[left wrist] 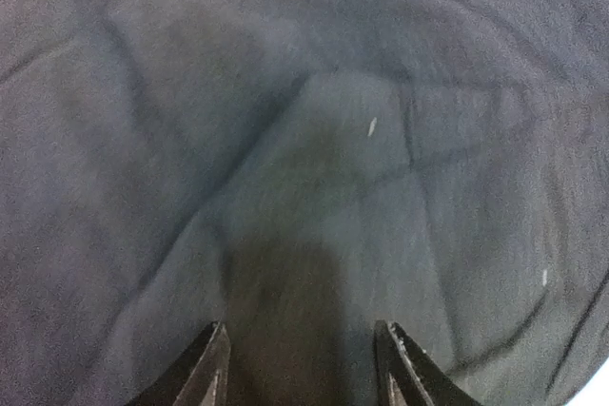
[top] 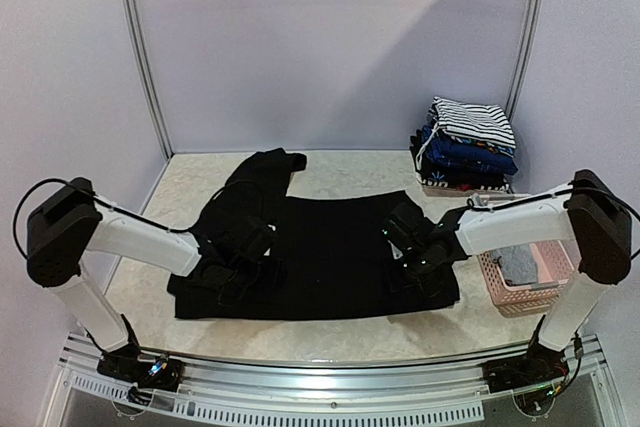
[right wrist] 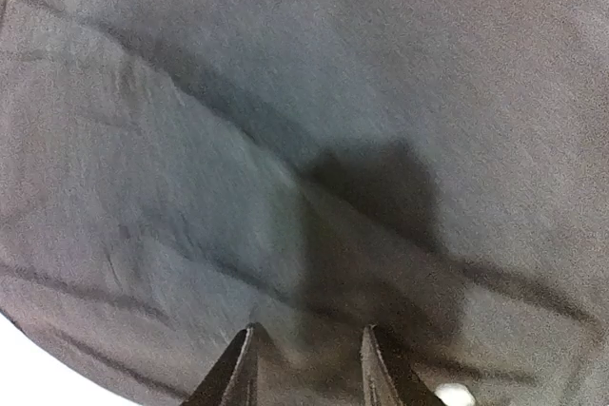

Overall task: Fold and stack the mixed laundry pile
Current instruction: Move the 1/3-folded shirt to the center of the board, then pick up the 1/3-folded shirt from the center of the board.

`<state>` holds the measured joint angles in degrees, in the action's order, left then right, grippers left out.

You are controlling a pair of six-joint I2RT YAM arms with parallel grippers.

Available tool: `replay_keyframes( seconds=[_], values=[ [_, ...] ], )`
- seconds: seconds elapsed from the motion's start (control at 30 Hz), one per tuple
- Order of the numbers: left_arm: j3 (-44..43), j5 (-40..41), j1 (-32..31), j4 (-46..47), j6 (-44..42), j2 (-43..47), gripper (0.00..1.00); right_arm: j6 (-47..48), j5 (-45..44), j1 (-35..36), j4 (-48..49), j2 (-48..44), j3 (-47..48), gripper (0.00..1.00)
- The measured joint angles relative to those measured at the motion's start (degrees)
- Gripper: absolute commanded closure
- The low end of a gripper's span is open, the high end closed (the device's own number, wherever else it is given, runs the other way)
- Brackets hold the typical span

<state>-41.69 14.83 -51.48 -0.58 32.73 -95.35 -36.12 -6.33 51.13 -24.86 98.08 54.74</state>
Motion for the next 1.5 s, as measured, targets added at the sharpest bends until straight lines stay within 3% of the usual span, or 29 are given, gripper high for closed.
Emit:
replay_keyframes(
  seconds=[0.13,0.3,0.53,0.73,0.97,1.2,1.5],
  values=[
    [0.44,2.86,-0.63,-5.99,0.0,6.73,0.37,0.59,-2.6,0.09,-5.49,-6.03,0.02,0.49],
    [-3.41,9.09,0.74,-11.02,-2.64,11.61,0.21,4.28,-4.59,-1.66,-7.26,-10.23,5.84,0.48],
    [-6.1,11.32,12.85,-9.16,-8.2,12.55,0.16,9.29,-4.44,-7.52,-5.01,-9.16,10.58,0.48],
    [-12.98,2.54,27.17,-8.13,-11.78,7.13,0.2,11.37,-3.37,-10.34,-4.35,-5.95,11.02,0.47],
    [-23.74,-7.45,38.25,-9.9,-13.38,-6.93,0.31,12.83,-2.03,-11.1,-3.93,-3.93,11.43,0.47],
    [-34.03,-15.47,43.74,-13.88,-15.56,-18.38,0.36,13.75,-1.62,-11.56,-3.26,-2.64,12.55,0.48],
    [-46.86,-20.98,44.28,-17.86,-17.09,-27.69,0.47,14.38,-1.62,-11.56,-3.17,-1.92,13.16,0.48]
  ],
)
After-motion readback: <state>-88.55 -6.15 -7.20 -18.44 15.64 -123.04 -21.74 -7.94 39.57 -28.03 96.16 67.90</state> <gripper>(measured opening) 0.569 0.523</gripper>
